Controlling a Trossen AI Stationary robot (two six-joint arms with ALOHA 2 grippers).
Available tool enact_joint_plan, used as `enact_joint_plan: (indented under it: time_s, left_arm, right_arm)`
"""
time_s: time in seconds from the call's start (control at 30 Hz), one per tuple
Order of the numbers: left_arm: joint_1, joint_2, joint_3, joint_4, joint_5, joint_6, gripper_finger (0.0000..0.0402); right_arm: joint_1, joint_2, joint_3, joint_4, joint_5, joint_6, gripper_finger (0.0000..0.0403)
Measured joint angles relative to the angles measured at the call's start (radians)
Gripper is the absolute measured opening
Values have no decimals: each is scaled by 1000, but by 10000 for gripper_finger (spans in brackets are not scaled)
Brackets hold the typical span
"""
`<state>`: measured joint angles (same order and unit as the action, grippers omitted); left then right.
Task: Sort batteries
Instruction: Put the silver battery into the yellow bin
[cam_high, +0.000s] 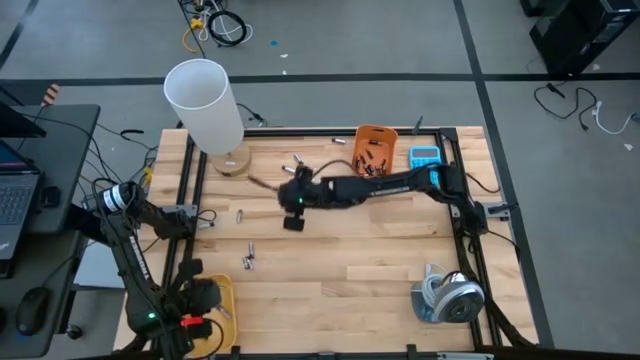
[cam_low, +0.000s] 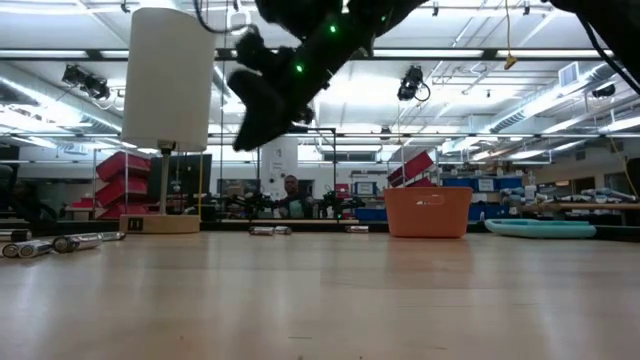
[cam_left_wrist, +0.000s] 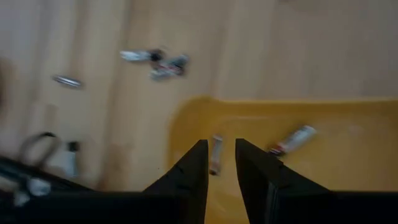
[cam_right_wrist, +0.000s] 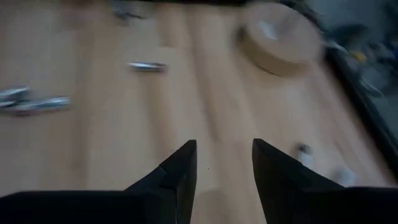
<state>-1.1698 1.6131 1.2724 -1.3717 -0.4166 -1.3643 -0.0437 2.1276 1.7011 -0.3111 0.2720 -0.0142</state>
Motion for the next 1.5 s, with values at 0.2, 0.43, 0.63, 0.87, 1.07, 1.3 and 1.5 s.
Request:
enact_joint_plan:
  time_s: [0.2,0.43,0.63,0.87,1.07,1.3,1.5]
  left_arm:
    - [14,0,0,-89,-77,0,83]
    - [30,0,0,-100,-180,0,83]
    - [31,0,0,-131,-192,0,83]
    - [31,0,0,-156,-228,0,83]
    - [31,0,0,-157,-230,-1,83]
    - [31,0,0,-157,-239,-1,83]
    - [31,0,0,-151,-271,-1,83]
  right_arm:
    - [-135,-10,-1,-151,16,115,140]
    - [-306,-13,-1,-96,-124,209,140]
    - [-372,-13,-1,32,-207,230,140]
    - [-360,-6,-1,64,-221,244,140]
    - [-350,-5,-1,64,-215,261,137]
    - [-348,-4,-5,63,-191,277,127]
    - [-354,-3,-6,64,-176,268,125]
